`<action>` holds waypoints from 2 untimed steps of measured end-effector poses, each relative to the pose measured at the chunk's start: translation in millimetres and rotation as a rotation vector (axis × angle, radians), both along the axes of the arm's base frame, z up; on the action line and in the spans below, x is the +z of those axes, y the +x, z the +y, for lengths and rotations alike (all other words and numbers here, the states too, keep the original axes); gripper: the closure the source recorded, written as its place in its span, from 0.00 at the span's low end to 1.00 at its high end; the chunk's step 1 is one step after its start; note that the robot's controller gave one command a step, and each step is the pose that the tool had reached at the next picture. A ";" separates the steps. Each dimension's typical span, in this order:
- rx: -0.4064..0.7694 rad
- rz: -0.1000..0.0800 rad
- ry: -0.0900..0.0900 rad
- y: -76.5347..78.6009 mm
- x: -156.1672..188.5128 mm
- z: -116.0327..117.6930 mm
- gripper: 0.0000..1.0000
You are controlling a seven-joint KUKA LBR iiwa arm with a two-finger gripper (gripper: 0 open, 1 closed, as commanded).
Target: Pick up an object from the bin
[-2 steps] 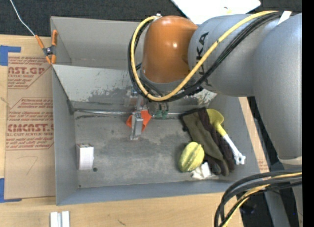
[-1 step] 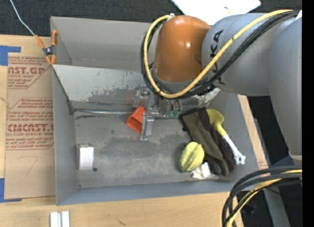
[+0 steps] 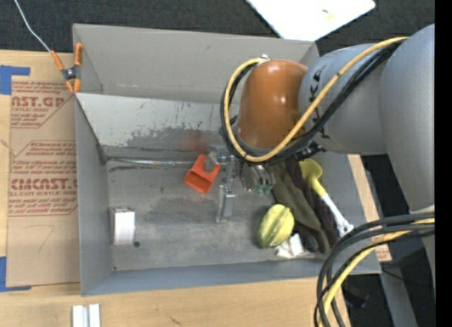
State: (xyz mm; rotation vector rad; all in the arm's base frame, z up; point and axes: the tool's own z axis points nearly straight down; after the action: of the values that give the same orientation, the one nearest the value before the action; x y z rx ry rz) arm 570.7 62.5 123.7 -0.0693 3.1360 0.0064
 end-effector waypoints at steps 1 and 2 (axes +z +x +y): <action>0.002 0.002 0.002 16.5 -12.9 4.9 0.00; -0.083 -0.015 0.008 23.8 -37.5 -4.2 0.00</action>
Offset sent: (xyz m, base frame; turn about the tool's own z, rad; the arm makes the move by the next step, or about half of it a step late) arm 0.0207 -0.0125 -0.0537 0.1159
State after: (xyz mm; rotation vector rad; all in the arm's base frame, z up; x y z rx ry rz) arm 594.5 58.3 86.2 0.0610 3.1206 0.0178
